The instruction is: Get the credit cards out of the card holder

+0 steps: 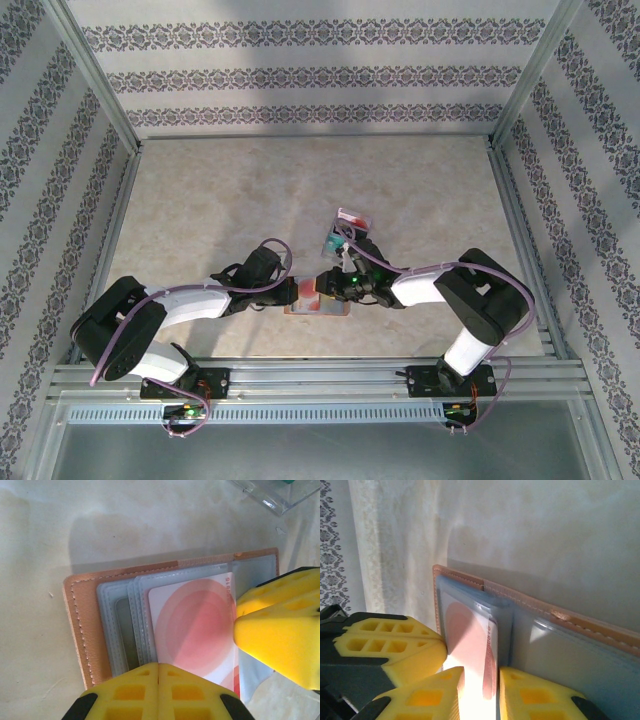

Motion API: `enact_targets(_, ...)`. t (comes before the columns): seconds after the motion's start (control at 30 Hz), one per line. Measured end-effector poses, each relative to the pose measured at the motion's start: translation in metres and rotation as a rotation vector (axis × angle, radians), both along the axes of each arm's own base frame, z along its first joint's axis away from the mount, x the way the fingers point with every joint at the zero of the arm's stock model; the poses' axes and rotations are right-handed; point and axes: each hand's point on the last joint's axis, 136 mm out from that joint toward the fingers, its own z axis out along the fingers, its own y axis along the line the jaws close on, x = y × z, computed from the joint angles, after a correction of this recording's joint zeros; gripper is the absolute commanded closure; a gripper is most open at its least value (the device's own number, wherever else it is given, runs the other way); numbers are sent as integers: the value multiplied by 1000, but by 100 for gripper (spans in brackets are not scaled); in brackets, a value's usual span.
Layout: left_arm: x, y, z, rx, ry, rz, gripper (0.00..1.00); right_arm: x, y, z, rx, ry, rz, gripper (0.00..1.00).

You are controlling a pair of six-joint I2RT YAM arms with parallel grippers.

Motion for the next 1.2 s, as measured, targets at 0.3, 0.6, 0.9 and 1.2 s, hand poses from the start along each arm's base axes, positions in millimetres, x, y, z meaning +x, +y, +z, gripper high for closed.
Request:
enact_targets(0.3, 0, 0, 0, 0, 0, 1, 96, 0, 0, 4, 17, 4, 6, 78)
enact_targets(0.6, 1, 0, 0, -1, 1, 9, 96, 4, -2, 6, 33, 6, 2, 86)
enact_targets(0.9, 2, 0, 0, -1, 2, 14, 99, 6, -4, 7, 40, 7, -2, 90)
enact_targets(1.2, 3, -1, 0, -5, 5, 19, 100, 7, -12, 8, 59, 4, -11, 92)
